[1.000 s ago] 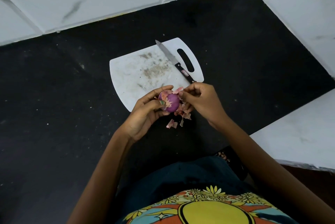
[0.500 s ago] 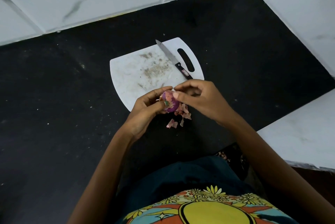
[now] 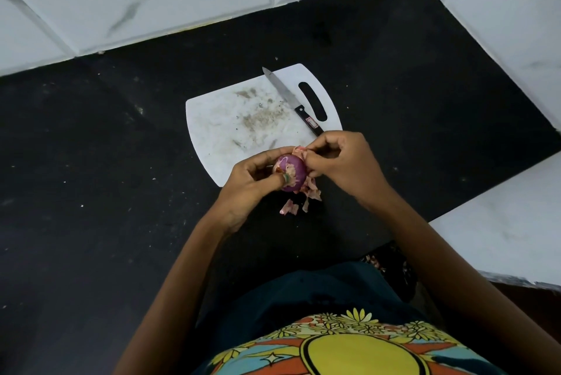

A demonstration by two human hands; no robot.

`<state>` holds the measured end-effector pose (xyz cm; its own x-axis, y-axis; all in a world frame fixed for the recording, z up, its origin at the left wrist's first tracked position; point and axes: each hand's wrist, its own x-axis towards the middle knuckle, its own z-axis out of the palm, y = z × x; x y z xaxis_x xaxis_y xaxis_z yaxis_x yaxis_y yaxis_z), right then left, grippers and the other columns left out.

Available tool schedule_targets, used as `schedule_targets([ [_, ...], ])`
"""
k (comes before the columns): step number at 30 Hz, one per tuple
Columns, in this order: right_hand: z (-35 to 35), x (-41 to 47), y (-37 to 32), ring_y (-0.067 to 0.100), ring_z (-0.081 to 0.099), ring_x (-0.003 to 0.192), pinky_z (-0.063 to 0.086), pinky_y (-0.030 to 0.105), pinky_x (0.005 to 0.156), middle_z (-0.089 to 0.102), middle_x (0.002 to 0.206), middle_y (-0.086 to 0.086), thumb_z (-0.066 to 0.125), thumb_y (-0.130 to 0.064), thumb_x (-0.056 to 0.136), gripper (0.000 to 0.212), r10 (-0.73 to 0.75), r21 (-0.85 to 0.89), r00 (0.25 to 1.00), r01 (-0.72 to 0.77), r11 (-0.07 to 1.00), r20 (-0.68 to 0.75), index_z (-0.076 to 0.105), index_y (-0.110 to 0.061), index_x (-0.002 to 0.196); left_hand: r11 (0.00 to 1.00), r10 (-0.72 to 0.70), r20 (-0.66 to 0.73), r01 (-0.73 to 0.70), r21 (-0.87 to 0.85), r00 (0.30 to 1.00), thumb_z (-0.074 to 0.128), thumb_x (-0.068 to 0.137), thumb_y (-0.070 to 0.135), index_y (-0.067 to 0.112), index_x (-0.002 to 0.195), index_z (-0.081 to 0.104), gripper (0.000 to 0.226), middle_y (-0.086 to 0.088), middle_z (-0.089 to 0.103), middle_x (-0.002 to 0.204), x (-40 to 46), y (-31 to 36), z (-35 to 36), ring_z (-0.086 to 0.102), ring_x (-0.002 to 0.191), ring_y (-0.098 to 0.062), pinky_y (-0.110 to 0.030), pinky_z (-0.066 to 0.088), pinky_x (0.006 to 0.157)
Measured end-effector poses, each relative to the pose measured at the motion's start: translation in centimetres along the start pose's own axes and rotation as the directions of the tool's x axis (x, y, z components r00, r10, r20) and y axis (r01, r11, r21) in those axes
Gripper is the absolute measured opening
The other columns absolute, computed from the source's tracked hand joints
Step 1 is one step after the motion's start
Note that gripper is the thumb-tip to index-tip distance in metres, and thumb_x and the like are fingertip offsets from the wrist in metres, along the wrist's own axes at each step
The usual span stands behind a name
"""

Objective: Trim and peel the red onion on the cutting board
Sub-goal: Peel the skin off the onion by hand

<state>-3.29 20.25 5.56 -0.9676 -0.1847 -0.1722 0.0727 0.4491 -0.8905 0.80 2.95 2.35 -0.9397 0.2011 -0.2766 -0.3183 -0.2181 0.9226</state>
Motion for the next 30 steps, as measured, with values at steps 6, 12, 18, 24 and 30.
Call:
schedule_targets([
  [6,0.3,-0.2,0.3,0.015,0.068,0.055,0.054,0.020,0.049,0.069,0.071,0.012,0.068,-0.002,0.084,0.008,0.266,0.387,0.964,-0.251,0.887,0.015,0.066,0.004,0.089,0.991,-0.013,0.024,0.016,-0.131,1.000,0.053,0.073,0.001,0.014,0.111,0.065,0.042,-0.001,0.070,0.103,0.0,0.0,-0.3,0.066,0.092,-0.012,-0.021,0.054,0.071],
  [12,0.6,-0.1,2.3,0.022,0.071,0.065,0.061,0.037,0.065,0.070,0.080,0.010,0.062,-0.003,0.087,0.008,0.182,0.073,0.978,-0.175,0.982,-0.098,0.065,-0.008,0.092,0.977,-0.025,0.036,0.032,-0.211,0.999,0.048,0.073,0.004,0.011,0.118,0.060,0.047,-0.005,0.067,0.110,0.2,-0.1,-0.5,0.064,0.090,-0.014,-0.021,0.053,0.071],
  [18,0.4,-0.1,2.2,0.022,0.054,0.104,0.045,0.033,0.091,0.053,0.108,0.005,0.052,-0.031,0.096,0.029,0.083,-0.384,0.992,-0.041,0.922,0.094,0.067,-0.008,0.099,0.988,-0.018,-0.011,0.016,-0.152,1.000,0.057,0.074,0.002,0.014,0.118,0.061,0.046,-0.010,0.061,0.121,0.1,-0.2,-0.5,0.062,0.101,-0.015,-0.022,0.053,0.074],
  [24,0.1,-0.9,-0.4,0.021,0.071,0.082,0.058,0.038,0.076,0.070,0.099,0.011,0.062,-0.032,0.090,0.031,0.167,0.129,0.928,-0.221,0.967,0.334,0.062,-0.010,0.112,0.997,0.078,-0.042,-0.077,0.031,0.996,0.060,0.077,-0.015,0.017,0.123,0.058,0.056,-0.008,0.062,0.123,-0.1,-0.1,-0.2,0.059,0.116,-0.018,-0.027,0.052,0.087],
  [30,0.8,-1.0,0.2,0.049,0.065,0.087,0.054,0.061,0.077,0.070,0.100,0.016,0.074,-0.004,0.079,0.033,0.062,0.311,0.981,-0.118,0.943,0.183,0.061,-0.002,0.110,0.983,0.169,-0.068,-0.163,0.079,0.983,0.058,0.077,-0.022,0.021,0.127,0.050,0.066,0.002,0.052,0.135,-0.2,0.6,0.2,0.054,0.122,-0.015,-0.022,0.050,0.086],
])
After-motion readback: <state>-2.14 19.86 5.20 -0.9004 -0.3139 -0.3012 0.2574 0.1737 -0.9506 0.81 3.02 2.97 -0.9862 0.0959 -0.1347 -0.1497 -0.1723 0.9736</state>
